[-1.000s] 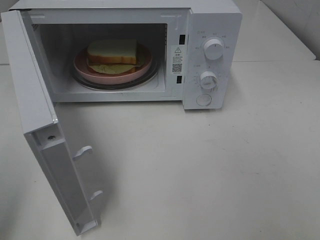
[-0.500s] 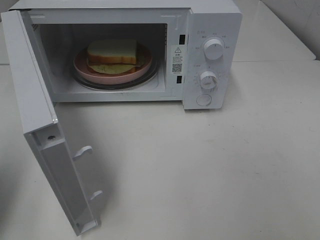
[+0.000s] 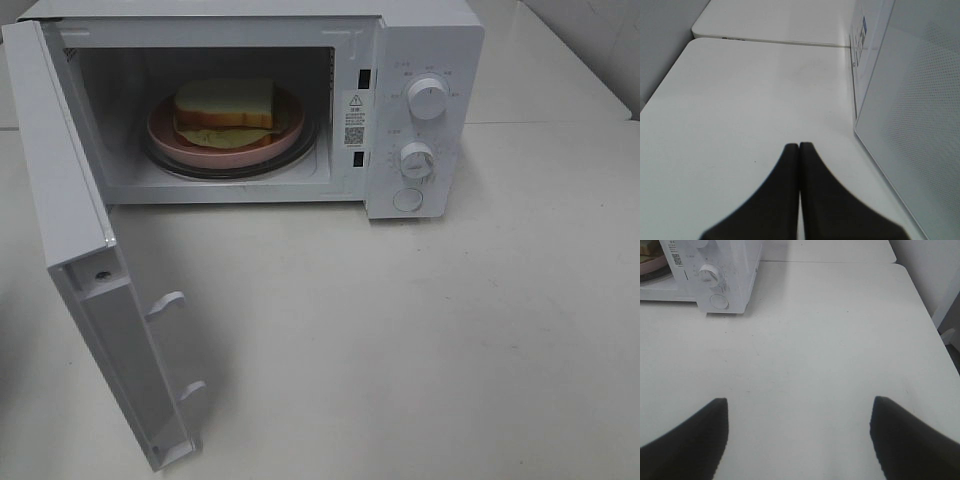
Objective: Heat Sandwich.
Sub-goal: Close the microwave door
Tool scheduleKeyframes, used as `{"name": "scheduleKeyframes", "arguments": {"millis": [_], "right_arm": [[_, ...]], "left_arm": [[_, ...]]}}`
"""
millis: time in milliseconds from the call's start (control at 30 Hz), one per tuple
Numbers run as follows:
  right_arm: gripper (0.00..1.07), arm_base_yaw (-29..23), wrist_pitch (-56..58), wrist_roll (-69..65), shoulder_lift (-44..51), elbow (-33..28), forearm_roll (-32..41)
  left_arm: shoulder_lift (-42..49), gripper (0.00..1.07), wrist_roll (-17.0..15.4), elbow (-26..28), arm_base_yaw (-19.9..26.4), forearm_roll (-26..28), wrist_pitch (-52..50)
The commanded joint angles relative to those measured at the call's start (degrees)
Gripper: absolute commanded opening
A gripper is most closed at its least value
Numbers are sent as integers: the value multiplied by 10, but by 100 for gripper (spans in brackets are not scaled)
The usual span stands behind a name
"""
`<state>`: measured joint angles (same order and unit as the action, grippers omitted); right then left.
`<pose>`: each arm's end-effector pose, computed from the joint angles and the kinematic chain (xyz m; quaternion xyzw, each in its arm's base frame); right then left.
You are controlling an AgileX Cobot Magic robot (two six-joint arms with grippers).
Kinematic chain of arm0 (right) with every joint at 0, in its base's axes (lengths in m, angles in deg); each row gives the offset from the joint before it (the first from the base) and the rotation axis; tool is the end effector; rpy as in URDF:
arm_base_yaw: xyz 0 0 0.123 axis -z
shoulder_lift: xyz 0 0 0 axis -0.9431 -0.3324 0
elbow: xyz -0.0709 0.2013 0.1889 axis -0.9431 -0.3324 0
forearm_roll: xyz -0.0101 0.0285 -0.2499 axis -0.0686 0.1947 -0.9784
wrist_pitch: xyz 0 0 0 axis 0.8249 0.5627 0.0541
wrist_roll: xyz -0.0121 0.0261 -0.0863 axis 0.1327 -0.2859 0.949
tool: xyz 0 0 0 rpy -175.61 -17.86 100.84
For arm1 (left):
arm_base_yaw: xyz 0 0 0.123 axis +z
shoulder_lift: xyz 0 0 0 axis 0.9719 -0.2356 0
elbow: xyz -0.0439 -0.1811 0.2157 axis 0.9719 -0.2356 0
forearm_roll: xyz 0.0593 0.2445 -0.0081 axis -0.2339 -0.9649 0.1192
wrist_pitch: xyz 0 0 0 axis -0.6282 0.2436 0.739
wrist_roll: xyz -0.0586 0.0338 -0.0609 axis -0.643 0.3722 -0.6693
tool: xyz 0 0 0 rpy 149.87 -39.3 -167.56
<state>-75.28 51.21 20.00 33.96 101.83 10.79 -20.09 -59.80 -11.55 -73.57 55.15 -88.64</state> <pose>-0.0031 -0.0062 0.2817 -0.0099 0.8377 -0.0005 0.5460 0.1922 0.0124 0.2148 -0.0451 0.8335 0.0167 0.5504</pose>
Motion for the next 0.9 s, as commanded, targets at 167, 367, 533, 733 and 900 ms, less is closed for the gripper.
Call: {"name": "scheduleKeyframes", "arguments": {"millis": [167, 367, 533, 733, 900], "right_arm": [[75, 2, -6, 5, 15, -1, 1], [75, 2, -6, 5, 15, -1, 1], [75, 2, -6, 5, 15, -1, 1], [75, 2, -6, 5, 15, -1, 1], [75, 2, -6, 5, 15, -1, 1]], "left_arm": [[-104, 0, -22, -1, 3, -30, -150], [-186, 0, -71, 0, 3, -101, -284], [-244, 0, -113, 19, 2, -174, -302], [-301, 0, -180, 58, 2, -265, -345], [-335, 0, -215, 91, -6, -324, -355]]}}
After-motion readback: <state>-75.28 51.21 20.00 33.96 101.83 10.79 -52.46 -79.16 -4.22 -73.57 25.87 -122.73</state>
